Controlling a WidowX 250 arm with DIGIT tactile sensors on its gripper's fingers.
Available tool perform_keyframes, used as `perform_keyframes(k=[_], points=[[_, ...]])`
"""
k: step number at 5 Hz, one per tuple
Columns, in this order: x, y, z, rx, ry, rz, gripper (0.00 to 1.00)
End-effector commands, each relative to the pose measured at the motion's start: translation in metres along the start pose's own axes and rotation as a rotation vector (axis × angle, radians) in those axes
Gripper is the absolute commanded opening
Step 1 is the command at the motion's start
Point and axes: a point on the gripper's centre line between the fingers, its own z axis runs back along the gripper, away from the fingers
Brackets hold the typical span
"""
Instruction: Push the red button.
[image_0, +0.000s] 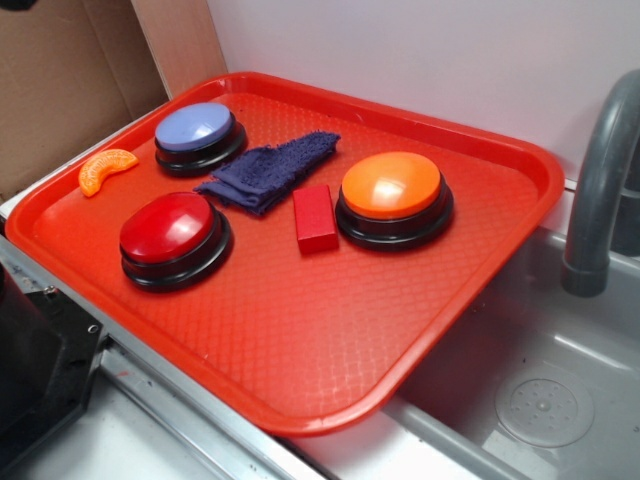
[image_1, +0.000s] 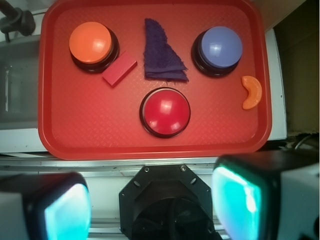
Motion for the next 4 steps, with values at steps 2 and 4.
perform_keyframes(k=[2, 4], points=[[0.001, 0.042, -0.028, 0.006, 0.01, 0.013, 1.0], [-0.001, 0.065, -0.08, -0.024, 0.002, -0.178, 1.0]])
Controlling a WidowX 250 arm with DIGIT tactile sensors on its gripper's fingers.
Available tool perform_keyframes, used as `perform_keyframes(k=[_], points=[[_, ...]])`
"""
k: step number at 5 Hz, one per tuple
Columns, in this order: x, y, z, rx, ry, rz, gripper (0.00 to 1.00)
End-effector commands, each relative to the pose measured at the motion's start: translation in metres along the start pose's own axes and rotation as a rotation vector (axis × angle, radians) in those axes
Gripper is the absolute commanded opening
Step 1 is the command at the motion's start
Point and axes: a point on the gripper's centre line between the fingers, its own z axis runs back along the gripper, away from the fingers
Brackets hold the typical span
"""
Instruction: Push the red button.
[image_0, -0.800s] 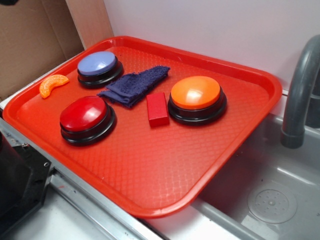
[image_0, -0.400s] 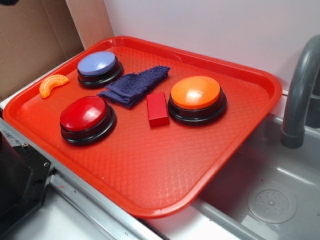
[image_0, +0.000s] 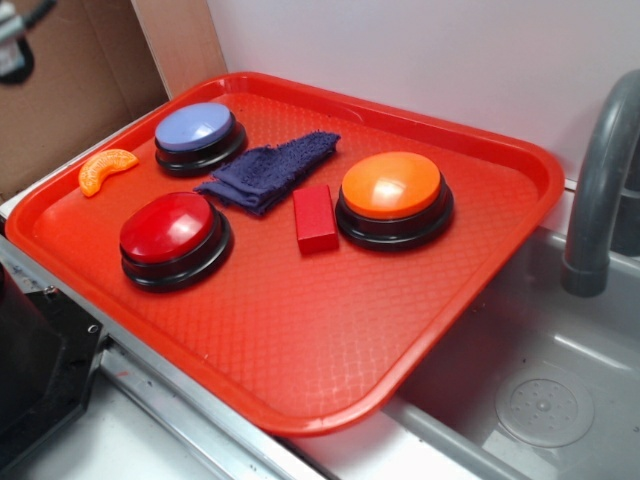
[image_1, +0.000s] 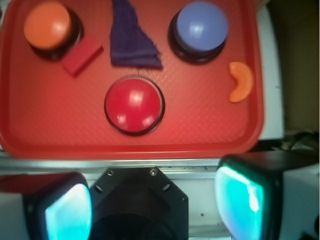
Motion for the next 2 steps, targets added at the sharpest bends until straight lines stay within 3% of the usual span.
perform_keyframes(k=[1, 2], points=[[0.03, -0.005, -0.037, 0.055, -0.037, -0.099, 1.0], [0.054, -0.007, -0.061, 0.081, -0.07, -0.085, 1.0]])
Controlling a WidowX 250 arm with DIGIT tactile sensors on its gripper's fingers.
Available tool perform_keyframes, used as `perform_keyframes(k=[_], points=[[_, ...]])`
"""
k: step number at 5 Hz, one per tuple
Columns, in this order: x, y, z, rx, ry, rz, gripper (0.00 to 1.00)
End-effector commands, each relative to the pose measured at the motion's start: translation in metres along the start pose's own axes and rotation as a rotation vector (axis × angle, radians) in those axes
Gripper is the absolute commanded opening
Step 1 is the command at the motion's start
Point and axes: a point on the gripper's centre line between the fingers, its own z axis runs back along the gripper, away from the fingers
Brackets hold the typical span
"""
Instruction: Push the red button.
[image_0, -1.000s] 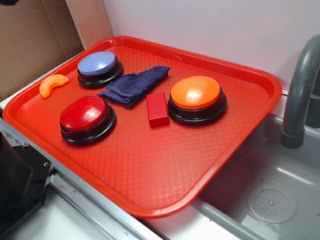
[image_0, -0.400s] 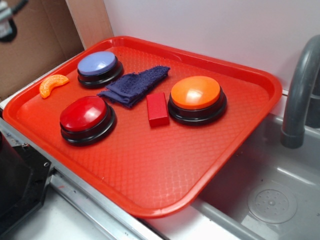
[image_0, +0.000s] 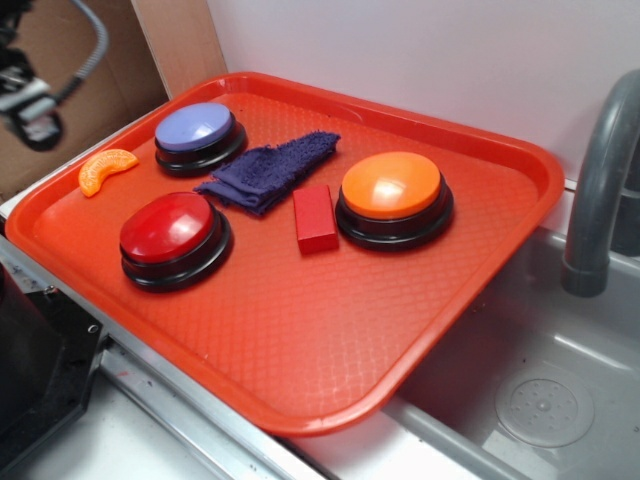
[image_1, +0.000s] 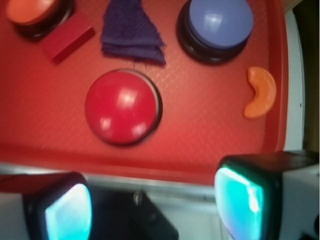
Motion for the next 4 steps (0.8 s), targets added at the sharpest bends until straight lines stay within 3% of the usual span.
perform_keyframes(k=[1, 2, 4], points=[[0.043, 0.001, -0.04, 0.079, -0.065, 0.003, 1.0], [0.04, 0.0, -0.06, 0.056, -0.071, -0.038, 1.0], [0.035, -0.012, -0.086, -0.009, -0.023, -0.075, 1.0]])
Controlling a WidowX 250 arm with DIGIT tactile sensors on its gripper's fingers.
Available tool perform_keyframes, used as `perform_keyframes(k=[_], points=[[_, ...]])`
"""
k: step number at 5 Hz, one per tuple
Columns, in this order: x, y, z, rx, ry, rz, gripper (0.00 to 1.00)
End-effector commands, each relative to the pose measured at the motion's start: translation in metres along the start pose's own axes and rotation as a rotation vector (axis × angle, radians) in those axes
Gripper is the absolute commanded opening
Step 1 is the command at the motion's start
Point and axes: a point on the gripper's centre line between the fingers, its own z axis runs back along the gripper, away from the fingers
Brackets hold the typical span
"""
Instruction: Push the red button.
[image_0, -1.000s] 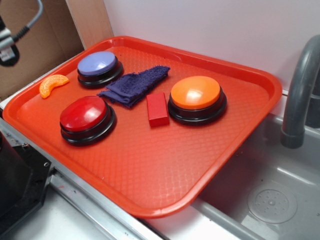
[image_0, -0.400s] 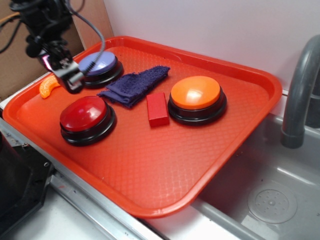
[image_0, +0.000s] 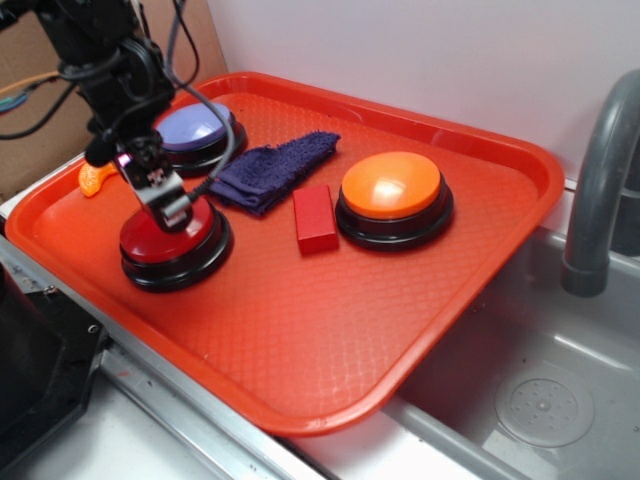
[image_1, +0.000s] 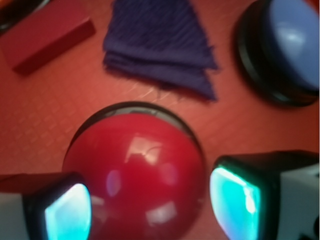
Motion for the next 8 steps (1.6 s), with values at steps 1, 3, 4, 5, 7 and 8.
perform_keyframes(k=[1, 3, 4, 5, 7, 8], points=[[0.004, -0.004, -0.011, -0.06, 0.059, -0.013, 1.0], [0.002, -0.005, -0.001, -0.01, 0.045, 0.013, 1.0], [0.007, 0.002, 0.028, -0.024, 0.003, 0.06, 1.0], [0.021, 0.008, 0.05, -0.021, -0.042, 0.074, 1.0], [0.027, 0.01, 0.072, -0.023, -0.075, 0.08, 1.0], [0.024, 0.008, 0.085, -0.005, -0.1, 0.095, 1.0]])
